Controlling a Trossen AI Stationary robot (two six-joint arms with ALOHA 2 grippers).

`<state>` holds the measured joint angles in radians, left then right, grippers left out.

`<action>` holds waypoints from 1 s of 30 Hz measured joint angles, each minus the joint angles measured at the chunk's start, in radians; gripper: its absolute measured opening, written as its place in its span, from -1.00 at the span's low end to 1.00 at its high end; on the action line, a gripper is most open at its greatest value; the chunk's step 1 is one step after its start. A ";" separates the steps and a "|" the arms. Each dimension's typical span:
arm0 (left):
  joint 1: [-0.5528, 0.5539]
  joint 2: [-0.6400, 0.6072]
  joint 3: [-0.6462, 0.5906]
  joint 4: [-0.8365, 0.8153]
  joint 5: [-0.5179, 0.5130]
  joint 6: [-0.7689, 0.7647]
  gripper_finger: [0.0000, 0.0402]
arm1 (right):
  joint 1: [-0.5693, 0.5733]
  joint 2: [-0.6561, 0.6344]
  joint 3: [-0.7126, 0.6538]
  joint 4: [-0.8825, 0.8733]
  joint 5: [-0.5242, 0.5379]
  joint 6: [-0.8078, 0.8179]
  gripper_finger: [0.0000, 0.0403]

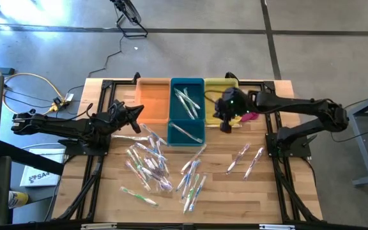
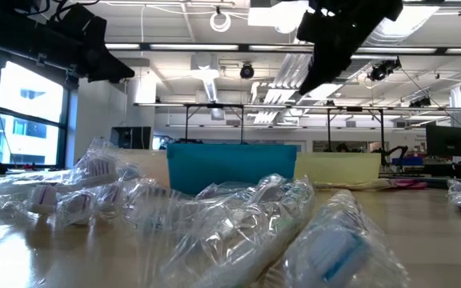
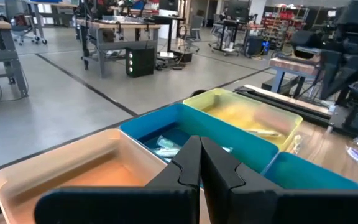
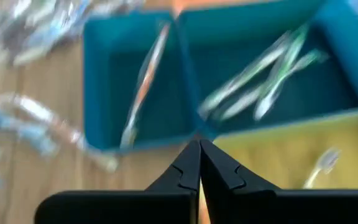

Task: Pick & Place Toothbrushes
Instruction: Put the violet toothbrush into the yellow bin

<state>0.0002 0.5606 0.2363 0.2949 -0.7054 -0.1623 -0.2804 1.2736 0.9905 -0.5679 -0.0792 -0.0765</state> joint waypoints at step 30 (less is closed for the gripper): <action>0.000 0.000 0.000 -0.009 0.044 -0.026 -1.00 | 0.046 0.000 0.000 -0.348 -0.139 0.026 -0.99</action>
<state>0.0002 0.5610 0.2363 0.2859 -0.6611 -0.1886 -0.2349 1.2736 0.9905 -0.9155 -0.2183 -0.0507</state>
